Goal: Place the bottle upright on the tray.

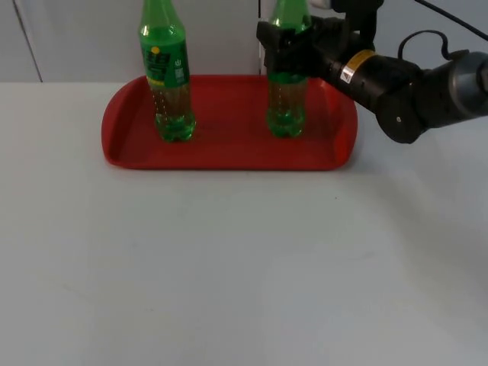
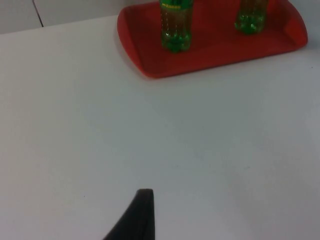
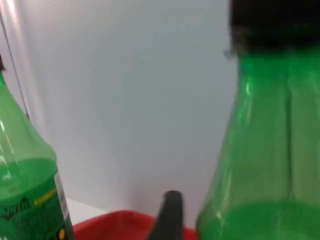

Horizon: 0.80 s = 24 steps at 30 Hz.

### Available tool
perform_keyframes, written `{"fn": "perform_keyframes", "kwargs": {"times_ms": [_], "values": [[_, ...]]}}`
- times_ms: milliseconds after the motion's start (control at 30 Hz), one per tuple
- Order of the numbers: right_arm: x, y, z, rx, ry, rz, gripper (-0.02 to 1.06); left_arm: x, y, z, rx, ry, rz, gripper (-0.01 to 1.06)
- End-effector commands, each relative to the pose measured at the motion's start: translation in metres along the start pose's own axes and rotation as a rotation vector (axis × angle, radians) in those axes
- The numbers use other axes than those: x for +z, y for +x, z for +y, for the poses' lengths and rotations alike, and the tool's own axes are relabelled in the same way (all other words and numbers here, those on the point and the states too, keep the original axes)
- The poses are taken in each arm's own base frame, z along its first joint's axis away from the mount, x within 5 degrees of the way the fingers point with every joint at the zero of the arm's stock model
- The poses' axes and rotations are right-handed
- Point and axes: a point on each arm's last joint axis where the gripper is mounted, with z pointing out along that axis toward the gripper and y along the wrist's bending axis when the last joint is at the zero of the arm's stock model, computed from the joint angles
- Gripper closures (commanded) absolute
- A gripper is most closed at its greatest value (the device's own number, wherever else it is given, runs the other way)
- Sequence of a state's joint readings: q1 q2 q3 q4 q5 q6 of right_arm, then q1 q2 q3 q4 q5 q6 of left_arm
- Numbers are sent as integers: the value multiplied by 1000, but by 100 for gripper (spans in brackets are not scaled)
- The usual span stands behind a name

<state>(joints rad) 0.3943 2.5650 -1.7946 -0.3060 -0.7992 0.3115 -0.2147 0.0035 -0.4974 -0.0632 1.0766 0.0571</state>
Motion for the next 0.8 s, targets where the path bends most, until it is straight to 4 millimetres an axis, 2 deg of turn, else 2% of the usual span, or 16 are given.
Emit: {"fn": "perform_keyframes", "kwargs": {"times_ms": [0, 333, 400, 467, 667, 767], "values": [[1, -5, 0, -20, -3, -7, 25, 0, 1, 0, 0, 1, -2, 0], [1, -5, -1, -17, 0, -8, 23, 0, 1, 0, 0, 1, -2, 0], [1, -5, 0, -20, -3, -7, 15, 0, 1, 0, 0, 1, -2, 0], [1, -5, -1, -20, 0, -1, -1, 0, 1, 0, 0, 1, -2, 0], [1, -5, -1, -21, 7, 19, -1, 0, 1, 0, 0, 1, -2, 0], [1, -4, -4, -28, 40, 116, -1, 0, 1, 0, 0, 1, -2, 0]]}}
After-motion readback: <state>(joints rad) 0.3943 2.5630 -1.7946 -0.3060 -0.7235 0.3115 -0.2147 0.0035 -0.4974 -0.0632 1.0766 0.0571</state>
